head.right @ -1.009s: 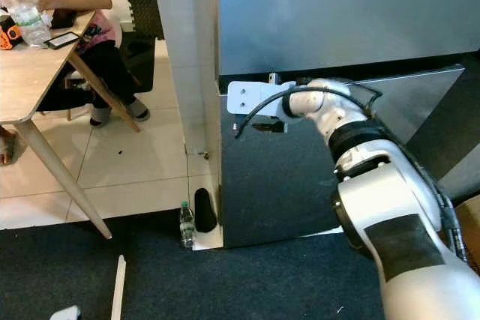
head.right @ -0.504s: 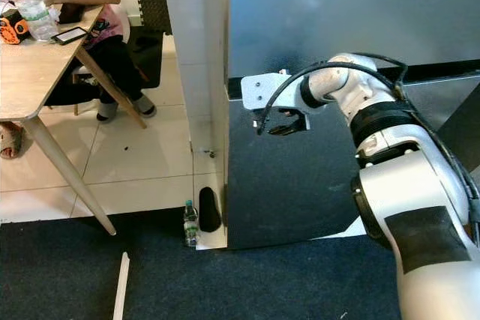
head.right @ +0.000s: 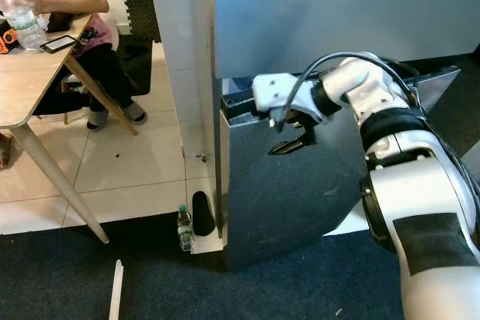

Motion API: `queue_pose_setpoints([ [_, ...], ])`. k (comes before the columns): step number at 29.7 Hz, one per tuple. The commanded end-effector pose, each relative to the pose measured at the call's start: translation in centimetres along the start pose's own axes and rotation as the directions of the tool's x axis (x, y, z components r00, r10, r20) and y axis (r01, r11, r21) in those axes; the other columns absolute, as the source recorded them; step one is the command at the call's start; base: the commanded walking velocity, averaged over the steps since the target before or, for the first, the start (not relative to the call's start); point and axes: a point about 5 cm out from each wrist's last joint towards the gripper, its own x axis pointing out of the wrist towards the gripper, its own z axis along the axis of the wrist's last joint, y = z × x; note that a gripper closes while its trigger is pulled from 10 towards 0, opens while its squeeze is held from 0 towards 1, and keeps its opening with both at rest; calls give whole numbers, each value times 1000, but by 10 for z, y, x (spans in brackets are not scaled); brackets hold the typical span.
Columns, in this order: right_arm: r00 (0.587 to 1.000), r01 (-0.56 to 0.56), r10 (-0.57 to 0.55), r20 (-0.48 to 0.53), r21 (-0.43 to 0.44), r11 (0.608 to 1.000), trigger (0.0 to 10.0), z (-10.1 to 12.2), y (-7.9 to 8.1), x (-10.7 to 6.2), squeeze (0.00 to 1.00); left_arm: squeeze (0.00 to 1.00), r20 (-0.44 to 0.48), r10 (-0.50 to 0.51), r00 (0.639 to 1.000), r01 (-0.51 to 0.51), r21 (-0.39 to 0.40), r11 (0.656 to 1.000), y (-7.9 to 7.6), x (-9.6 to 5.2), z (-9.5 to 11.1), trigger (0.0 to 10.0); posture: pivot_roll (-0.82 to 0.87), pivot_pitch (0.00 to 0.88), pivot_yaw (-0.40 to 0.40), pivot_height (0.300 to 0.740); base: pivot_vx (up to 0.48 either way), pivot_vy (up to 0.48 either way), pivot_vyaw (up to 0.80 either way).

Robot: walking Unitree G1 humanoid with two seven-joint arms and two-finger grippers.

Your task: Restocking fridge

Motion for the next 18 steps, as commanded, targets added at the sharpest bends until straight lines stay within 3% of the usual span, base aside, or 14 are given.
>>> queue_pose_setpoints([
  [1, 994, -87, 86, 66, 1, 996, 10000, 3, 5, 18, 0, 0, -39, -51, 998, 51, 2, 999, -15, 3, -7, 10000, -6, 100, -34, 740, 0, 0, 0],
  [2, 994, -87, 86, 66, 1, 996, 10000, 3, 5, 18, 0, 0, -39, -51, 998, 51, 2, 999, -15, 3, -7, 10000, -6, 100, -34, 740, 0, 0, 0],
  [3, 984, -54, 56, 167, -16, 998, 10000, 12, 4, 10, 0, 0, -41, -55, 998, 55, 4, 998, -17, 4, -7, 10000, -16, 93, -30, 740, 0, 0, 0],
  [5, 984, -54, 56, 167, -16, 998, 10000, 12, 4, 10, 0, 0, -41, -55, 998, 55, 4, 998, -17, 4, -7, 10000, -16, 93, -30, 740, 0, 0, 0],
  [6, 967, -37, 43, 252, -27, 999, 10000, 20, 5, 3, 0, 0, -43, -58, 997, 59, 4, 998, -18, 4, -7, 10000, -18, 88, -30, 740, 0, 0, 0],
  [8, 967, -37, 43, 252, -27, 999, 10000, 20, 5, 3, 0, 0, -43, -58, 997, 59, 4, 998, -18, 4, -7, 10000, -18, 88, -30, 740, 0, 0, 0],
  [9, 929, -33, 42, 368, -32, 999, 10000, 27, 11, -4, 0, 0, -45, -62, 997, 62, 5, 998, -20, 4, -8, 10000, -19, 83, -29, 740, 0, 0, 0],
  [10, 929, -33, 42, 368, -32, 999, 10000, 27, 11, -4, 0, 0, -45, -62, 997, 62, 5, 998, -20, 4, -8, 10000, -19, 83, -29, 740, 0, 0, 0],
  [11, 876, -49, 60, 478, -35, 998, 10000, 32, 19, -8, 0, 0, -46, -64, 997, 64, 7, 998, -21, 5, -7, 10000, -20, 78, -26, 740, 0, 0, 0],
  [12, 876, -49, 60, 478, -35, 998, 10000, 32, 19, -8, 0, 0, -46, -64, 997, 64, 7, 998, -21, 5, -7, 10000, -20, 78, -26, 740, 0, 0, 0],
  [13, 826, -70, 75, 559, -30, 997, 10000, 35, 25, -11, 0, 0, -46, -65, 997, 65, 7, 998, -22, 5, -7, 10000, -20, 75, -26, 740, 0, 0, 0],
  [14, 826, -70, 75, 559, -30, 997, 10000, 35, 25, -11, 0, 0, -46, -65, 997, 65, 7, 998, -22, 5, -7, 10000, -20, 75, -26, 740, 0, 0, 0],
  [16, 759, -133, 109, 642, -12, 991, 10000, 31, 40, -4, 0, 0, -45, -66, 997, 66, 11, 998, -22, 5, -6, 10000, -23, 69, -24, 740, 0, 0, 0],
  [18, 750, -170, 128, 649, 1, 986, 10000, 25, 48, 5, 0, 0, -45, -66, 997, 67, 11, 998, -22, 5, -5, 10000, -23, 63, -25, 740, 0, 0, 0],
])
